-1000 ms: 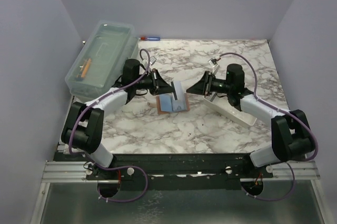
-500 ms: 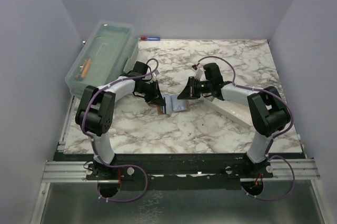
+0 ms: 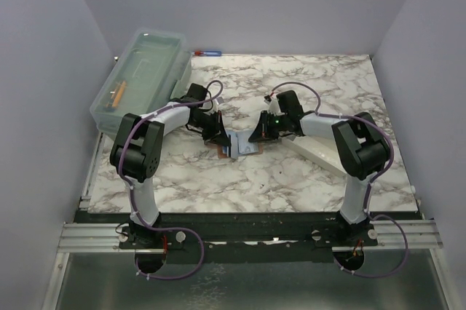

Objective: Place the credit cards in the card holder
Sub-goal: Insert the credit card into the card holder.

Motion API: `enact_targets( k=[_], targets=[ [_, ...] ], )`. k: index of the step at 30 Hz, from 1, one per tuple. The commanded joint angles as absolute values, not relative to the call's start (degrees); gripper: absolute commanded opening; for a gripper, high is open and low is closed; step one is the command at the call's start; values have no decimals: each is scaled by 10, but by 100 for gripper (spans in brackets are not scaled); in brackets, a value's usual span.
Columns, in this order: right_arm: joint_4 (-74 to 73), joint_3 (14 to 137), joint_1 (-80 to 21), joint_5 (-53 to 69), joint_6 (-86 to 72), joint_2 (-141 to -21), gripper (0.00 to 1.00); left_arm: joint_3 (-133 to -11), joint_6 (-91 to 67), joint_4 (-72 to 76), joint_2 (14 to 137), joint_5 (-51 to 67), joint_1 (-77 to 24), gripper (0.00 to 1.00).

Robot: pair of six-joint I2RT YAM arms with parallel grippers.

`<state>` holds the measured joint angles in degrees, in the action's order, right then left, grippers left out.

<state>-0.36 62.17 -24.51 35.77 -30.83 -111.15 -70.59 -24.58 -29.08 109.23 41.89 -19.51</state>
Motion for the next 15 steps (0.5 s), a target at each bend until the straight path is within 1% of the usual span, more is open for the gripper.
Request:
enact_targets(
  k=[1,5,15],
  targets=[
    [-54,633,-243,283,-276,-1129,0,-723,-236,-298,1104,453,-194,0],
    [-69,635,-243,260,-267,-1133,0,-724,-238,-297,1104,470,-193,0],
    [-76,635,-243,252,-257,-1128,0,-725,-259,-298,1135,488,-179,0]
  ],
)
